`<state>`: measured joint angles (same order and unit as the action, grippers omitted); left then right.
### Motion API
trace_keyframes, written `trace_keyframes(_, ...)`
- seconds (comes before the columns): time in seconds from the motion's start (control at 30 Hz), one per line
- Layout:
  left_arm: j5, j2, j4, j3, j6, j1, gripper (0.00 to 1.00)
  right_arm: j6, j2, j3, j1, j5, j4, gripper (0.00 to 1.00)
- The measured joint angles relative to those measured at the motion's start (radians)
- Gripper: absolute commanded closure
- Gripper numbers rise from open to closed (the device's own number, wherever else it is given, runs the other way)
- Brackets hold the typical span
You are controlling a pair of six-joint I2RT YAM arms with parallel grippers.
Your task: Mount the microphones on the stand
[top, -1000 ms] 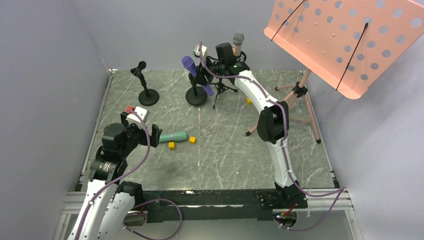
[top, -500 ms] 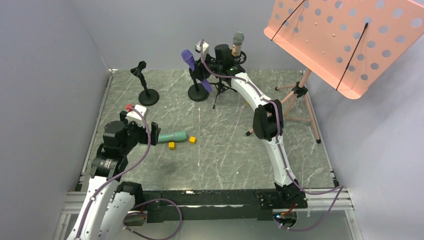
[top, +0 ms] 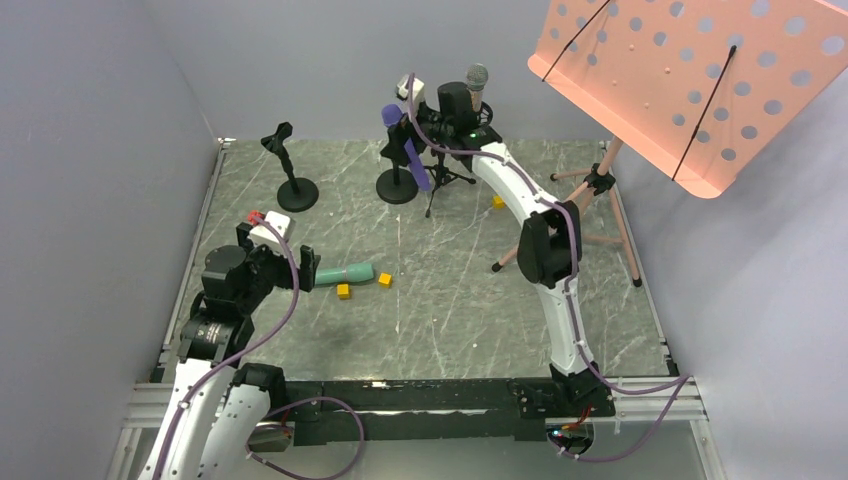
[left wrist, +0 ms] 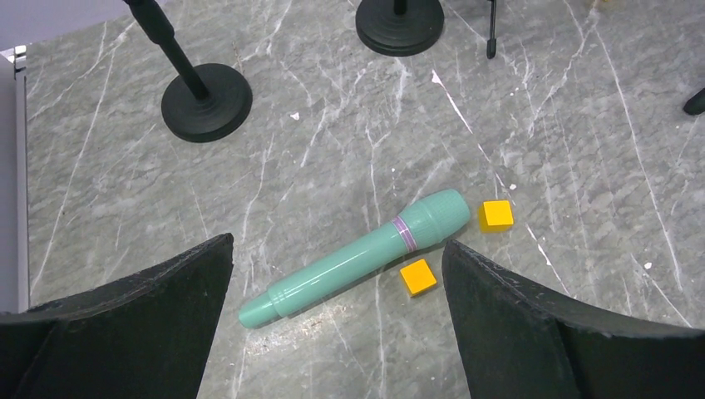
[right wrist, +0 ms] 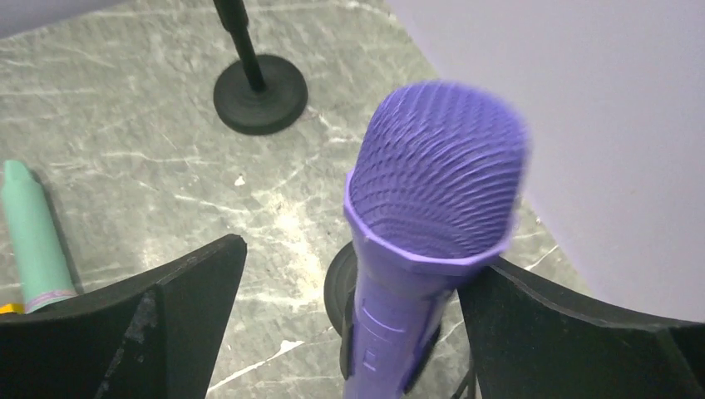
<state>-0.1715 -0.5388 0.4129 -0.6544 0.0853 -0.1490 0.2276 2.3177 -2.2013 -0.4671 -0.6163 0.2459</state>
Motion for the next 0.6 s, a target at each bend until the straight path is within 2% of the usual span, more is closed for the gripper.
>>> trace_keyframes(0.3, -0.019, 0.032, -0.005, 0.002, -0.014, 0.0, 0.01, 0.019, -0.146, -0.029, 0.001, -0.018, 0.068, 0.0)
trace_keyframes(0.43, -0.049, 0.034, -0.024, 0.011, -0.056, 0.006, 0.01, 0.034, -0.22, -0.024, 0.001, -0.028, 0.148, 0.0)
trace_keyframes(0.53, -0.092, 0.025, -0.053, 0.013, -0.112, 0.044, 0.01, 0.049, -0.33, 0.058, 0.001, -0.043, 0.2, 0.0)
trace_keyframes(0.6, -0.136, 0.002, -0.091, 0.013, -0.162, 0.086, 0.01, 0.053, -0.439, 0.175, 0.005, -0.064, 0.211, 0.0)
